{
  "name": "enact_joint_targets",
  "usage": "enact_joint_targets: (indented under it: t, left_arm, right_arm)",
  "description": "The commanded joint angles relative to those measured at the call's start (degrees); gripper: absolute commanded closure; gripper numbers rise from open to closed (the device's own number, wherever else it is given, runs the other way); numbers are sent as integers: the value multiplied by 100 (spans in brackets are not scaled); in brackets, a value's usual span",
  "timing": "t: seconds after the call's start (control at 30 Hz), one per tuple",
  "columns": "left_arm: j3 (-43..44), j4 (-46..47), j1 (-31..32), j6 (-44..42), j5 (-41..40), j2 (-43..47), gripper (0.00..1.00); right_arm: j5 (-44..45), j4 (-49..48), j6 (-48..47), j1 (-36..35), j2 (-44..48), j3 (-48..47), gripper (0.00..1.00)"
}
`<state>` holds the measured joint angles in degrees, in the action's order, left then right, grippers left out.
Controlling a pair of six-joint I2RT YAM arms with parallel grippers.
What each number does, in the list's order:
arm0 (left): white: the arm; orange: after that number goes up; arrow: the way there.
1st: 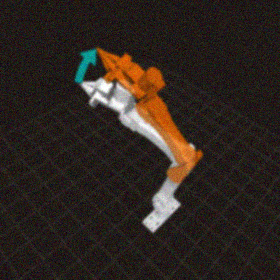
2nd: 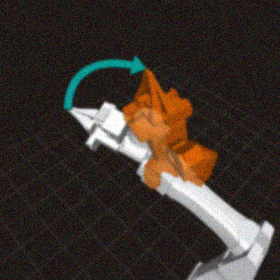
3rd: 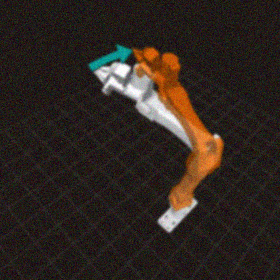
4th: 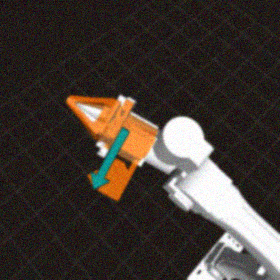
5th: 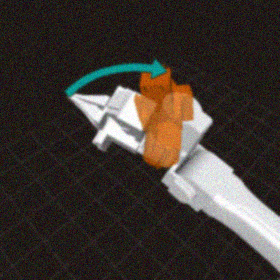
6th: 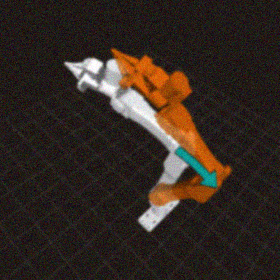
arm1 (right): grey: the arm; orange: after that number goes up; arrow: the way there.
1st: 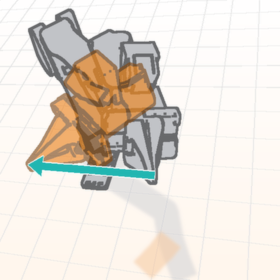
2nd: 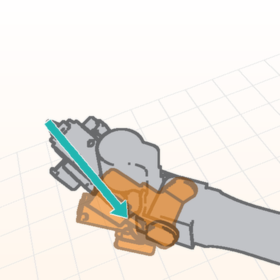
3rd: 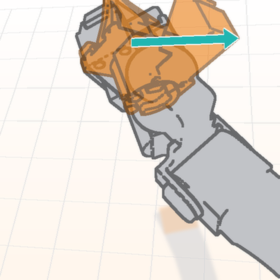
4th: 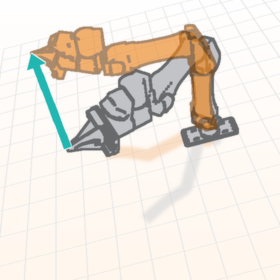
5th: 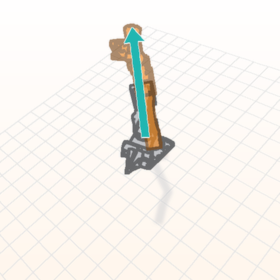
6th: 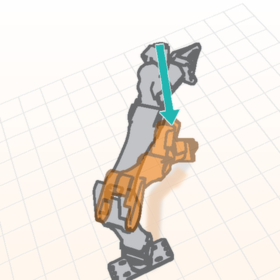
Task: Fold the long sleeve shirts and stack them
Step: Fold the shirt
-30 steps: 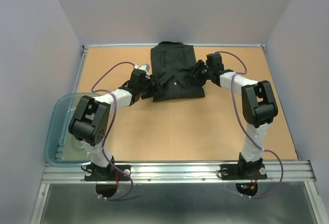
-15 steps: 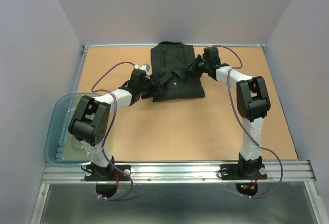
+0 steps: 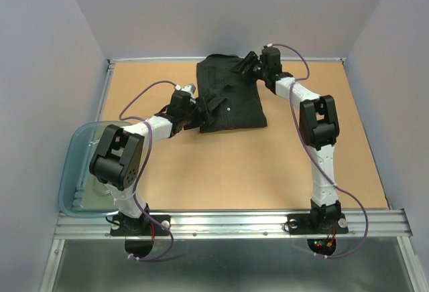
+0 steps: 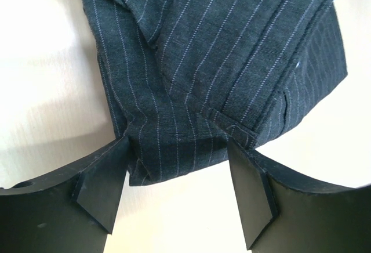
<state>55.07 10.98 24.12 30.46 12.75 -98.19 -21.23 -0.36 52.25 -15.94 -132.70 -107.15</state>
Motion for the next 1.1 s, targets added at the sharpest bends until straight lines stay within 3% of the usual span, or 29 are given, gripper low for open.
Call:
enact_joint_targets:
  t: [0.0,0.2,0.4,0.6,0.93,1.07]
  left_arm:
    - [91,-166,40,-171,-194,336,17]
    - [451,-553,40,-751,-467,564,14]
    - [1093,-1080,338,-2235,-967,529,15]
    - [1602,-1237,620,-2834,-1609,178,21]
    - [1964,-1582,840,-3484,-1908,-279,28]
    - [2043,-1669,866,-3590,-1961,-393,36]
  right_arm:
    - [294,-315,-398,-5,428,-52,30]
    - [498,-281,-1311,56,1430,1177,25]
    - [312,-219,-1990,48,2652,2707,25]
    - [383,-149,-2245,48,3926,4077,25]
    - [190,10,-2175,48,5087,5116,25]
    - [199,18,-2149,56,5237,5327,25]
